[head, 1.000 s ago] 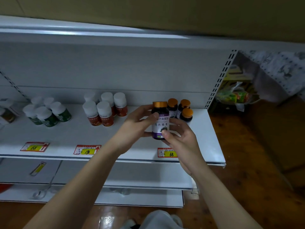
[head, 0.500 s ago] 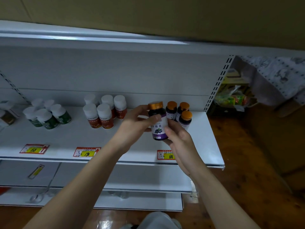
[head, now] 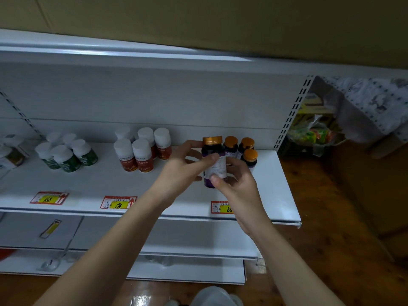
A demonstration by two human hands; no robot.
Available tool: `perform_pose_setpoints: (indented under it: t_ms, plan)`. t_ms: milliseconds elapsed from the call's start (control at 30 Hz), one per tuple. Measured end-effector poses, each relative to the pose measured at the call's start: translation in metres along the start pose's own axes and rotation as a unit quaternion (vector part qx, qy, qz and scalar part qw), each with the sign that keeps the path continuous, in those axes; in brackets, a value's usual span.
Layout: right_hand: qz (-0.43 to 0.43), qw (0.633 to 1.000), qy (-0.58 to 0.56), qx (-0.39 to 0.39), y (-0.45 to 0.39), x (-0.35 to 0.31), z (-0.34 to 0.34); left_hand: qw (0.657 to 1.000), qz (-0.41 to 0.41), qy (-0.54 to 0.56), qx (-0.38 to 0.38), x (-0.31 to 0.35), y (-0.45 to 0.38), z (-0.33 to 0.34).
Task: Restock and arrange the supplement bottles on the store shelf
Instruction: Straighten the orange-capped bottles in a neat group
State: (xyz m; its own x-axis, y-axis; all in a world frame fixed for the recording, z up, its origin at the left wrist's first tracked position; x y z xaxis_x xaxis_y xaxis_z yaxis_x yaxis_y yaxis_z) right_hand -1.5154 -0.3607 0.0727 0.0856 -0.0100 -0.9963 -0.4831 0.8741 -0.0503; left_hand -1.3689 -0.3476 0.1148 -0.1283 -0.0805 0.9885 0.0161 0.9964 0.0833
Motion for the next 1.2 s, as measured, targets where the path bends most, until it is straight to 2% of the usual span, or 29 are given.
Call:
perform_pose_setpoints:
  t_ms: [200, 333, 433, 600, 700, 800, 933, 1000, 1100, 1200]
  plan:
    - [0.003, 0.999, 0.033, 0.003, 0.000, 0.002, 0.000, 1.000, 0.009, 0.027, 0.005, -0.001, 0.002, 0.001]
    - [0.028, 0.989, -0.139, -0.046, -0.002, 0.009, 0.006, 0.997, 0.014, 0.080, 0.009, -0.005, 0.002, -0.002]
    - [0.024, 0.981, -0.178, -0.075, -0.001, 0.006, 0.012, 0.994, 0.014, 0.110, 0.021, -0.009, 0.002, -0.006]
    - [0.008, 0.995, -0.084, -0.045, -0.004, 0.005, 0.008, 0.996, 0.003, 0.092, 0.016, -0.011, 0.000, -0.007]
    - [0.004, 1.000, 0.005, -0.024, -0.005, 0.002, 0.006, 0.999, 0.010, 0.041, 0.002, -0.006, -0.001, -0.004]
    - [0.005, 1.000, 0.030, -0.004, -0.005, -0.001, 0.006, 1.000, 0.011, 0.003, 0.006, -0.005, -0.001, -0.006]
    - [0.010, 0.998, 0.055, -0.006, -0.007, -0.001, 0.007, 0.999, 0.011, 0.042, 0.022, -0.009, -0.003, -0.011]
    - [0.031, 0.999, 0.010, -0.025, -0.008, 0.003, 0.007, 0.995, 0.021, 0.090, 0.029, -0.012, -0.004, -0.014]
    - [0.058, 0.986, -0.136, -0.071, -0.009, 0.011, 0.016, 0.990, 0.027, 0.133, 0.027, -0.015, -0.005, -0.014]
    - [0.059, 0.981, -0.170, -0.075, -0.010, 0.015, 0.016, 0.992, 0.028, 0.124, 0.011, -0.017, -0.009, -0.012]
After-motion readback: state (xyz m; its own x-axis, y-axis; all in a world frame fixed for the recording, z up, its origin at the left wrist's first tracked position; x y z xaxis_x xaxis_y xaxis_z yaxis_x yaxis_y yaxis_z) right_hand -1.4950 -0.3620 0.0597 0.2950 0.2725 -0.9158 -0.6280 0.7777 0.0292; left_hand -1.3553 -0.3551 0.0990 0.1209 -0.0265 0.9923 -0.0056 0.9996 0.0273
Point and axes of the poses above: each hand's wrist, its own y-axis away from the middle knuckle, its own z-axis out of the palm, x = y × z, the point moved 9 cm from there along -y, towards the middle knuckle, and after that the axes turned 14 degrees about -x, right-handed, at the moved point
